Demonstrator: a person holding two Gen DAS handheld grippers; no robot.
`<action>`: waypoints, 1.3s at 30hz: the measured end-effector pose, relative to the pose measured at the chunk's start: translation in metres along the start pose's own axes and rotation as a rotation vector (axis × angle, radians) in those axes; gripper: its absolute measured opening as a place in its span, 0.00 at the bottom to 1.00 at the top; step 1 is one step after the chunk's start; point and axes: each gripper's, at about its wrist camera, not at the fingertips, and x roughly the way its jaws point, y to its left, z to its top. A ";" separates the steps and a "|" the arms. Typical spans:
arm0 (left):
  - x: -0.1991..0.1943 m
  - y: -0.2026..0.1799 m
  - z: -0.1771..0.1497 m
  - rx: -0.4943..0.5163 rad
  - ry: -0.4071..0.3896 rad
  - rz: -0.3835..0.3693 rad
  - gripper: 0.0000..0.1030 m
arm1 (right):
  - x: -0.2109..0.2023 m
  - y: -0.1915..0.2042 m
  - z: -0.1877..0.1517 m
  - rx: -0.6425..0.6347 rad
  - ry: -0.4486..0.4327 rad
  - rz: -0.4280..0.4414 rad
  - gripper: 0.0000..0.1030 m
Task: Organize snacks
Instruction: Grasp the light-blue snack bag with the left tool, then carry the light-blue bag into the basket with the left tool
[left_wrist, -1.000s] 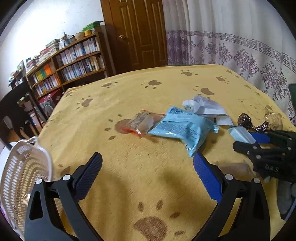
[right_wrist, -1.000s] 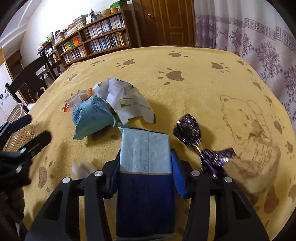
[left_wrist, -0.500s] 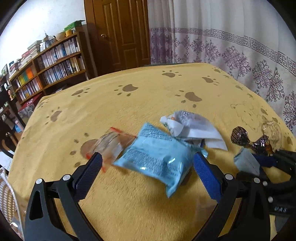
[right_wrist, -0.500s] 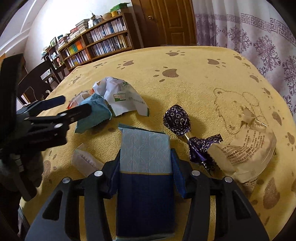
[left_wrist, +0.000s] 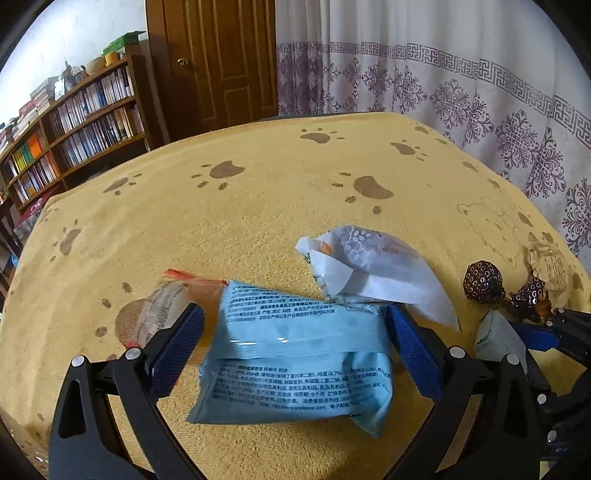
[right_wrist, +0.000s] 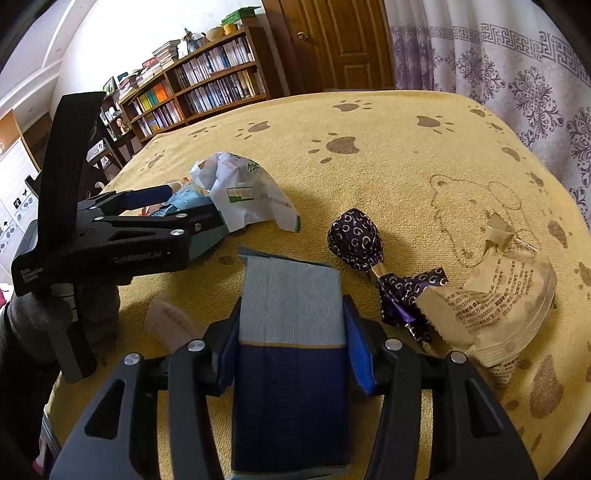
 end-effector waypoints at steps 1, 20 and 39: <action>0.001 -0.001 0.000 0.001 0.004 -0.001 0.97 | 0.000 0.000 0.000 0.000 0.000 0.000 0.50; -0.004 0.000 -0.011 -0.008 0.022 -0.034 0.83 | 0.001 0.001 0.000 -0.011 -0.007 -0.006 0.50; -0.085 0.014 -0.031 -0.057 -0.097 0.045 0.82 | 0.001 0.001 0.000 -0.013 -0.009 -0.009 0.50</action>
